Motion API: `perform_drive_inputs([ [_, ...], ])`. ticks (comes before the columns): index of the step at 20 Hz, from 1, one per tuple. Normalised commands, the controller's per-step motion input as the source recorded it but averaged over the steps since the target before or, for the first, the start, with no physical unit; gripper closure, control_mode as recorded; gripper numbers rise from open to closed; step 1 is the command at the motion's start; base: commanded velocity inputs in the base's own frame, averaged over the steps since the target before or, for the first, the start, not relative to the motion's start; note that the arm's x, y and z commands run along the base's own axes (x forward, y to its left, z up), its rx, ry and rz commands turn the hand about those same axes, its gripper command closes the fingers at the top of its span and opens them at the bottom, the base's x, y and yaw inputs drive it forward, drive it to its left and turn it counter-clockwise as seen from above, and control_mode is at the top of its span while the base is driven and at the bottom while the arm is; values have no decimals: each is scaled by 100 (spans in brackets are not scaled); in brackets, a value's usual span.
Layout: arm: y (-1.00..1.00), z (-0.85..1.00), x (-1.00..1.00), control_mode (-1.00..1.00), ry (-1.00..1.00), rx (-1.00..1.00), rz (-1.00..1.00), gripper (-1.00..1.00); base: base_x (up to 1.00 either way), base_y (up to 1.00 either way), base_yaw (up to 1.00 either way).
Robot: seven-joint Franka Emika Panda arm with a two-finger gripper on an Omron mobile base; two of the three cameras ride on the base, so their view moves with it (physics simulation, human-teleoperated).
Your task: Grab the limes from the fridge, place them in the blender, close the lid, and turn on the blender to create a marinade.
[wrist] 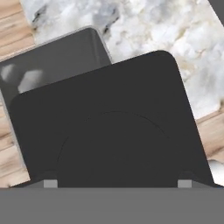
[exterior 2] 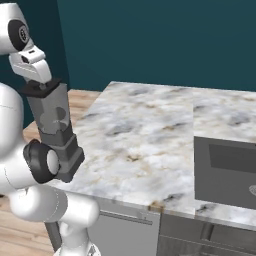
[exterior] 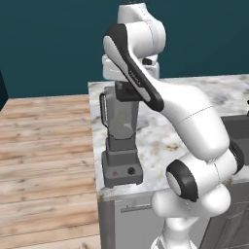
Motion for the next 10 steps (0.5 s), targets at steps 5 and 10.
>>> perform_drive_inputs([
  [5,2,-14,35,-100,0,0,11,100,0,0,0],
  [10,1,-10,36,-100,0,0,13,100,0,0,0],
])
